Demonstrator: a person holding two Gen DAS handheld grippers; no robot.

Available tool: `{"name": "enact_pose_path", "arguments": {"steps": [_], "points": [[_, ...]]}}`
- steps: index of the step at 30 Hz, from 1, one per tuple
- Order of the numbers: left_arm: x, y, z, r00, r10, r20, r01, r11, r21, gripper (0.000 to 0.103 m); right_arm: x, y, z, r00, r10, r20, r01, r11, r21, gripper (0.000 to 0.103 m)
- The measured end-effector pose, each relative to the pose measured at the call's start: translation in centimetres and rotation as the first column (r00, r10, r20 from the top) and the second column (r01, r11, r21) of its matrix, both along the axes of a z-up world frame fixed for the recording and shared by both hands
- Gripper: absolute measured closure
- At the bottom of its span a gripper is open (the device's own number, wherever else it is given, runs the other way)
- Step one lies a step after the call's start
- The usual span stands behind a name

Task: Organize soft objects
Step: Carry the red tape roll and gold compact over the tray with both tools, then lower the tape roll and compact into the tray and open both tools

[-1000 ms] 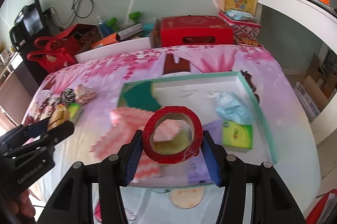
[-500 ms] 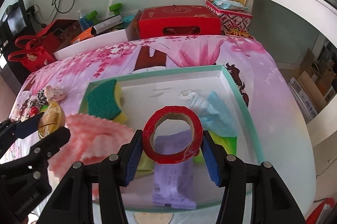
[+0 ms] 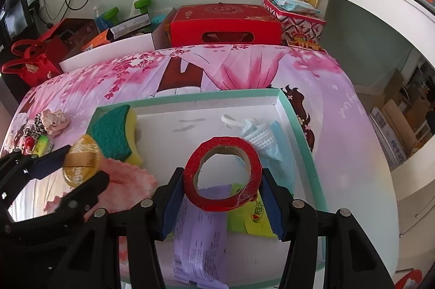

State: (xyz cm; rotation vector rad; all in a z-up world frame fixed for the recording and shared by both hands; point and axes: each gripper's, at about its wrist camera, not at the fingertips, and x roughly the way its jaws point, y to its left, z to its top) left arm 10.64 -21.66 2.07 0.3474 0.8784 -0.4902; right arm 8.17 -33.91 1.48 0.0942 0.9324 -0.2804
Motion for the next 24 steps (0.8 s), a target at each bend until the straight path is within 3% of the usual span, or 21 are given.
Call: {"name": "enact_pose_path", "arguments": {"steps": [3, 9, 13, 16, 23, 24], "points": [[0.3, -0.5, -0.3, 1.0, -0.003, -0.004, 0.003, 1.0, 0.011, 0.051, 0.3, 0.1, 0.0, 1.0, 0.006, -0.003, -0.006, 1.0, -0.002, 0.045], [0.4, -0.4, -0.6, 1.0, 0.006, -0.026, -0.006, 1.0, 0.007, 0.036, 0.3, 0.3, 0.1, 1.0, 0.011, -0.003, -0.011, 1.0, 0.009, 0.043], [0.2, 0.0, -0.2, 1.0, 0.009, -0.02, -0.009, 1.0, -0.001, 0.021, 0.0, 0.2, 0.6, 1.0, -0.005, 0.013, 0.005, 1.0, 0.018, 0.026], [0.1, 0.3, 0.2, 1.0, 0.015, -0.012, -0.015, 1.0, -0.012, 0.01, -0.4, 0.0, 1.1, 1.0, -0.019, 0.023, 0.019, 1.0, 0.023, 0.02], [0.0, 1.9, 1.2, 0.997, 0.071, 0.022, -0.07, 0.997, -0.036, 0.0, -1.3, -0.1, 2.1, 0.999, -0.035, 0.041, 0.034, 0.999, 0.022, 0.014], [0.1, 2.1, 1.3, 0.997, 0.078, 0.024, -0.078, 0.996, -0.035, 0.0, -1.4, -0.1, 2.2, 0.998, -0.038, 0.044, 0.037, 0.999, 0.025, 0.007]]}}
